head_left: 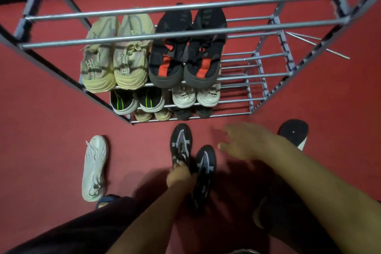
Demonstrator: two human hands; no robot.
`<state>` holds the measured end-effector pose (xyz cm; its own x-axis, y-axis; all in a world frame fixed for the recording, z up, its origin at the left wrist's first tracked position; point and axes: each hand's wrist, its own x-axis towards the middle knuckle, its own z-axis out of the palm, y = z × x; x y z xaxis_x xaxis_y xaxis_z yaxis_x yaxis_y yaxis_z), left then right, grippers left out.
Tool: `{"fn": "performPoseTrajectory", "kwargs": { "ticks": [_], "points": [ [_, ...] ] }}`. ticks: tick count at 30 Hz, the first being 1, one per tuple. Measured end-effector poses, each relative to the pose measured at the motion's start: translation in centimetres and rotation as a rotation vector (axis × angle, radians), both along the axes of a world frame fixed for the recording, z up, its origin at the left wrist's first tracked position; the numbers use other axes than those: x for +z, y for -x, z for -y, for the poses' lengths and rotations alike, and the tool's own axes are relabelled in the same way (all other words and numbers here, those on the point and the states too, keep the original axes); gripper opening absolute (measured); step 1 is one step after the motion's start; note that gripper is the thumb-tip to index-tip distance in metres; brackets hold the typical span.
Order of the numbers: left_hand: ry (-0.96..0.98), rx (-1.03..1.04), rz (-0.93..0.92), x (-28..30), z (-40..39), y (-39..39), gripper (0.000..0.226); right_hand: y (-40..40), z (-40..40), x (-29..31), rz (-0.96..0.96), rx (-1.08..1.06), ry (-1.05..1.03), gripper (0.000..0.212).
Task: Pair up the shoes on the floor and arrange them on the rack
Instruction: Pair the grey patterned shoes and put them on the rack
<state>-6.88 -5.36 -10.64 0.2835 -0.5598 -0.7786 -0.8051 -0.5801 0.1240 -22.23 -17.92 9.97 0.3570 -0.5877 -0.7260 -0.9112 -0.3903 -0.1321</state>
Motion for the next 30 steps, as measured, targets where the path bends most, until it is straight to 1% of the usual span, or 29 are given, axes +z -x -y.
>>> {"fn": "performPoseTrajectory", "kwargs": {
  "ticks": [1,2,3,5,7,9,11,13,16,19,21,24,27,30],
  "points": [
    [0.007,-0.016,0.008,-1.2,-0.1,1.1,0.074,0.3,0.1,0.0,-0.022,0.000,-0.003,0.059],
    [0.023,-0.014,0.027,-2.2,-0.2,1.9,0.067,0.5,0.0,0.0,-0.033,-0.006,-0.009,0.059],
    [0.047,-0.016,0.061,-3.3,-0.4,2.2,0.055,0.7,-0.2,-0.1,-0.030,-0.011,-0.019,0.058],
    [0.075,-0.052,0.133,-4.8,-0.5,1.7,0.037,0.8,-0.7,-0.1,0.025,-0.008,-0.046,0.053],
    [0.023,-0.144,0.153,-5.1,-1.0,0.5,0.032,0.7,-1.1,0.2,0.085,-0.008,-0.059,0.048],
    [-0.076,-0.302,0.153,-5.1,-1.5,-0.3,0.039,0.6,-1.4,0.7,0.103,-0.004,-0.064,0.046],
    [-0.143,-0.374,0.116,-5.1,-1.9,-0.5,0.053,0.4,-1.5,1.1,0.118,-0.012,-0.074,0.044],
    [-0.154,-0.345,0.101,-5.4,-2.2,0.0,0.064,0.3,-1.5,1.2,0.130,-0.015,-0.078,0.045],
    [-0.127,-0.269,0.151,-6.4,-3.0,1.1,0.073,0.3,-1.5,0.8,0.114,-0.015,-0.072,0.054],
    [-0.071,-0.249,0.173,-7.2,-3.6,1.3,0.063,0.8,-1.5,0.1,0.089,-0.019,-0.072,0.053],
    [-0.089,-0.294,0.128,-7.5,-3.3,0.7,0.054,1.0,-1.6,-0.2,0.067,-0.013,-0.089,0.056],
    [-0.117,-0.380,0.071,-6.7,-2.5,-0.3,0.052,0.6,-1.7,0.0,0.061,-0.008,-0.110,0.056],
    [0.031,-0.435,0.127,-5.3,-2.3,-1.1,0.042,0.1,-1.3,0.2,0.079,-0.023,-0.111,0.062],
    [0.189,-0.445,0.167,-1.7,-2.4,-1.6,0.044,-0.3,-0.6,0.7,0.092,-0.019,-0.110,0.065]
  ]
}}
